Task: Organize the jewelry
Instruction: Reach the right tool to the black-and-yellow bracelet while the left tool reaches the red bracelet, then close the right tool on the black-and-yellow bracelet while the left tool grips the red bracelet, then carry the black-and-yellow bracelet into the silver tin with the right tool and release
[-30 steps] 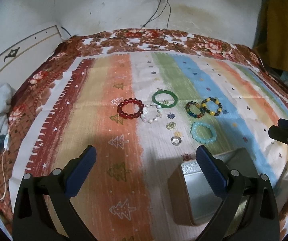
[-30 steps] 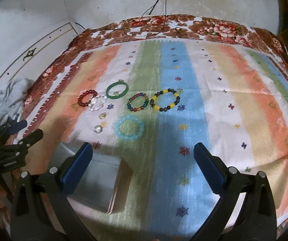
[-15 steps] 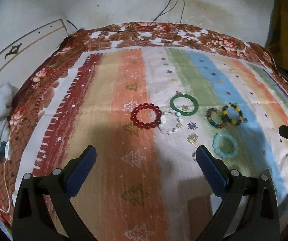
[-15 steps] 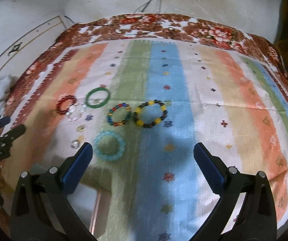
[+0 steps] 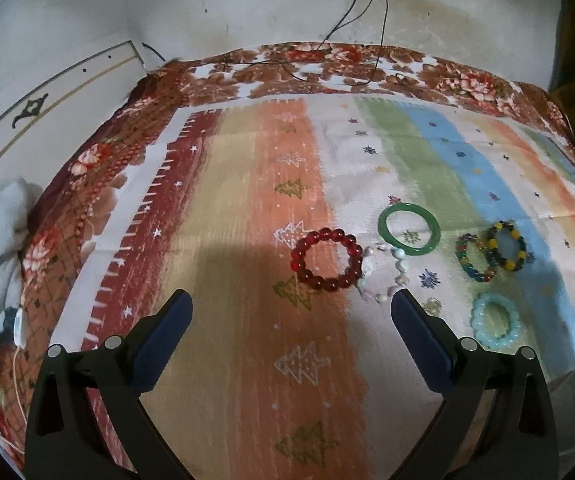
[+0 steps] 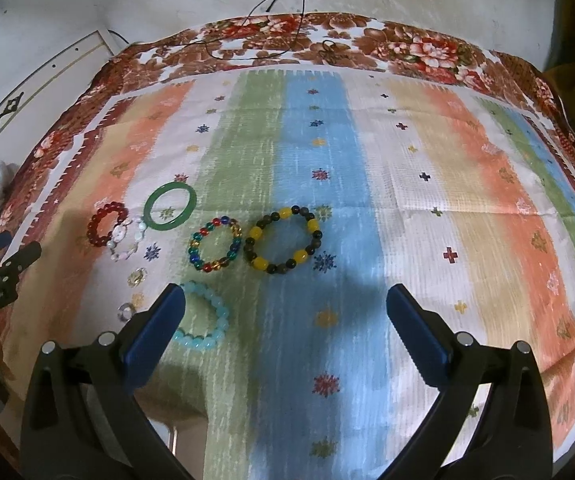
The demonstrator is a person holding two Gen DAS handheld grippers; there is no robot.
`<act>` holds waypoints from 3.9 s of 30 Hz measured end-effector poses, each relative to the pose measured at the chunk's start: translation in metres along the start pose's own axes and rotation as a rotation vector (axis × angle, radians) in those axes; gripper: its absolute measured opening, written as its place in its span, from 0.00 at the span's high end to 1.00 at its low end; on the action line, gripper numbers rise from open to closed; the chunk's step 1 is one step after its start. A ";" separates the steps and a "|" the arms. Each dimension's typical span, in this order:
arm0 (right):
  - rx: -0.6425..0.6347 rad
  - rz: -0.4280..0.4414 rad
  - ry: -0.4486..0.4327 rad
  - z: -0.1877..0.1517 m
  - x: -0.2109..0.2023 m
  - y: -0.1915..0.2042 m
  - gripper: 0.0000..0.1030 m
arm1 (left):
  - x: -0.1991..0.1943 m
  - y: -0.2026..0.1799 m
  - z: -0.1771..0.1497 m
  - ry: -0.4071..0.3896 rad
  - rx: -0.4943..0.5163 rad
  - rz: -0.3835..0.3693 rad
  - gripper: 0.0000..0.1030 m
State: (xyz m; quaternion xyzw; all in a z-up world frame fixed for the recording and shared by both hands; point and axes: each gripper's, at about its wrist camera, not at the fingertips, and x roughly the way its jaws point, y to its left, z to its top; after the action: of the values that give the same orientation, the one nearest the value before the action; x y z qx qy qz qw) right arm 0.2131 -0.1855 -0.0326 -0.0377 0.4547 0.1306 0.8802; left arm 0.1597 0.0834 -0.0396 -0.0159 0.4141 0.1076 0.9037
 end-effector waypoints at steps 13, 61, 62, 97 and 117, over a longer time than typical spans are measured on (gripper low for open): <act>0.085 0.016 0.096 0.014 0.041 -0.016 0.04 | 0.033 0.009 0.012 0.082 -0.065 -0.014 0.05; 0.103 -0.121 0.294 0.042 0.147 -0.026 0.47 | 0.137 0.011 0.030 0.222 0.025 -0.039 0.66; 0.099 -0.119 0.293 0.041 0.148 -0.026 0.51 | 0.137 0.010 0.030 0.222 0.033 -0.043 0.74; 0.044 0.049 0.160 0.039 0.038 0.005 0.89 | 0.028 0.011 0.036 0.092 -0.016 -0.144 0.88; -0.031 0.131 0.026 0.013 -0.048 0.031 0.89 | -0.059 -0.010 0.010 -0.026 0.025 -0.240 0.88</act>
State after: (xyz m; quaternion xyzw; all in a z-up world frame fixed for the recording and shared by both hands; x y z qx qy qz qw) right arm 0.1890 -0.1628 0.0155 -0.0233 0.4655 0.1943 0.8631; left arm 0.1323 0.0645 0.0106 -0.0526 0.3988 -0.0062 0.9155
